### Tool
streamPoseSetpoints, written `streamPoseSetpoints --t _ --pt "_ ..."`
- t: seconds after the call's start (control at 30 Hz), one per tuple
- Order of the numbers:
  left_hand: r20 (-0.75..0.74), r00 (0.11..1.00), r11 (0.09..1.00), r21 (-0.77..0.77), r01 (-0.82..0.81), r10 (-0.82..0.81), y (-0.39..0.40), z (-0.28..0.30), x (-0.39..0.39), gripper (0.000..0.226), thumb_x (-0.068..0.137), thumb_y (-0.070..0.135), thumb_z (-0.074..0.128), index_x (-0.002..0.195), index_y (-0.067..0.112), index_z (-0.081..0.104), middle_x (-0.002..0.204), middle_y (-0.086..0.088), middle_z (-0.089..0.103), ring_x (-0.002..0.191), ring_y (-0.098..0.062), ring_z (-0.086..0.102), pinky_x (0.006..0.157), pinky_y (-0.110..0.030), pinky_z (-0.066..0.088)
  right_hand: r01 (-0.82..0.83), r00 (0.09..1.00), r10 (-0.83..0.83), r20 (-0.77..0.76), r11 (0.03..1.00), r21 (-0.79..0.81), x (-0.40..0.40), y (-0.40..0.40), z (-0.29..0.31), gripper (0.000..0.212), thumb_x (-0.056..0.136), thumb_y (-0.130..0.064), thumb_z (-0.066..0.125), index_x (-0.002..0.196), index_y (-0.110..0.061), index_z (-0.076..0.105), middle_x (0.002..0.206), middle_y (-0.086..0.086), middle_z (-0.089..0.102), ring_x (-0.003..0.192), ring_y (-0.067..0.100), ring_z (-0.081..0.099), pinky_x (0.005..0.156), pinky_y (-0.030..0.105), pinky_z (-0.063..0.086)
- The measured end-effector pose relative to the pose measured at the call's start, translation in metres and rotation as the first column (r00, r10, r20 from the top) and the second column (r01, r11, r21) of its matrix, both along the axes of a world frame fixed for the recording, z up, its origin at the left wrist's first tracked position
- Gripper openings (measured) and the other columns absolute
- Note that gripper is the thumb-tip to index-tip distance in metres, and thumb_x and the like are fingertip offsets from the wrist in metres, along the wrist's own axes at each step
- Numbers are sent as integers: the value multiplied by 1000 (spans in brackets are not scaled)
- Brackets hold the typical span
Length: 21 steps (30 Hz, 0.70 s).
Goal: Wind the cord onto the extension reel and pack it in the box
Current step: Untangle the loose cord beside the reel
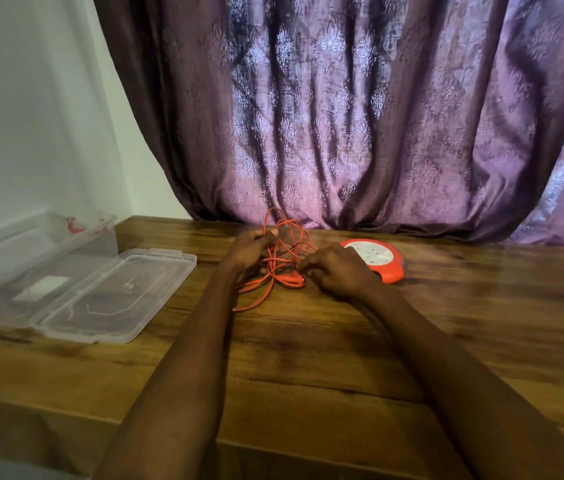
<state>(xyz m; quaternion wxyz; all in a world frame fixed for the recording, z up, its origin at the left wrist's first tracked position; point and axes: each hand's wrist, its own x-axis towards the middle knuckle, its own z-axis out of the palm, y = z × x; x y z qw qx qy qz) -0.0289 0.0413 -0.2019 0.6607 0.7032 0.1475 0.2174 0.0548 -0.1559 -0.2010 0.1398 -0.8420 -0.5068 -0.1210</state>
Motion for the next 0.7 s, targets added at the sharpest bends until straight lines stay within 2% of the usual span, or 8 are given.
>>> streamPoseSetpoints --t 0.13,0.23,0.33,0.4,0.47,0.53,0.6,0.7 --pt "1 1000 1000 -12 24 -24 6 -4 2 22 97 17 58 114 15 72 94 -18 69 61 -23 56 48 -24 44 76 964 50 -261 891 448 6 -4 9 30 90 -5 54 99 -26 75 100 -8 74 88 7 66 76 31 50" --pt "45 999 1000 -20 9 -8 11 -7 7 35 91 -5 55 117 13 71 114 -30 68 91 -37 60 87 -58 51 327 746 324 -582 584 743 16 -9 27 23 97 0 51 104 -13 69 96 5 71 60 4 66 57 28 51" --pt "24 1000 999 28 -19 18 12 -6 9 42 88 -11 52 119 10 70 116 -35 65 94 -37 58 100 -69 41 545 552 481 -681 409 732 32 -18 36 21 100 -1 49 106 -14 65 91 2 70 49 10 66 47 22 52" --pt "25 999 999 37 -26 25 13 -7 11 41 88 -11 51 117 9 70 114 -35 65 98 -42 61 99 -72 41 606 547 387 -742 429 670 45 -22 31 22 97 2 52 111 -8 66 95 9 71 56 16 67 53 29 56" --pt "29 999 998 49 -27 26 13 -7 11 42 87 -12 50 113 12 72 110 -34 67 93 -42 60 98 -72 41 607 647 84 -758 545 578 59 -26 22 28 92 -1 57 118 -5 69 110 18 71 89 31 70 82 43 57" --pt "26 1000 997 74 -15 13 12 -7 10 42 88 -12 49 111 14 72 111 -39 64 90 -37 55 97 -71 40 639 698 -256 -669 644 421 66 -34 16 33 91 -15 58 123 -17 69 124 16 68 117 36 61 101 44 48" --pt "23 1000 997 79 -8 6 12 -7 9 40 90 -11 49 113 12 71 117 -43 58 93 -36 54 98 -73 38 676 697 -460 -550 677 290 66 -41 14 33 92 -30 55 122 -28 69 130 14 64 125 37 54 106 46 43" --pt "36 999 999 50 1 -2 9 -5 7 37 91 -12 49 117 5 69 118 -43 57 97 -38 54 100 -73 36 633 752 -516 -410 739 230 66 -42 11 32 96 -36 52 120 -26 70 131 18 61 125 40 53 105 48 43"
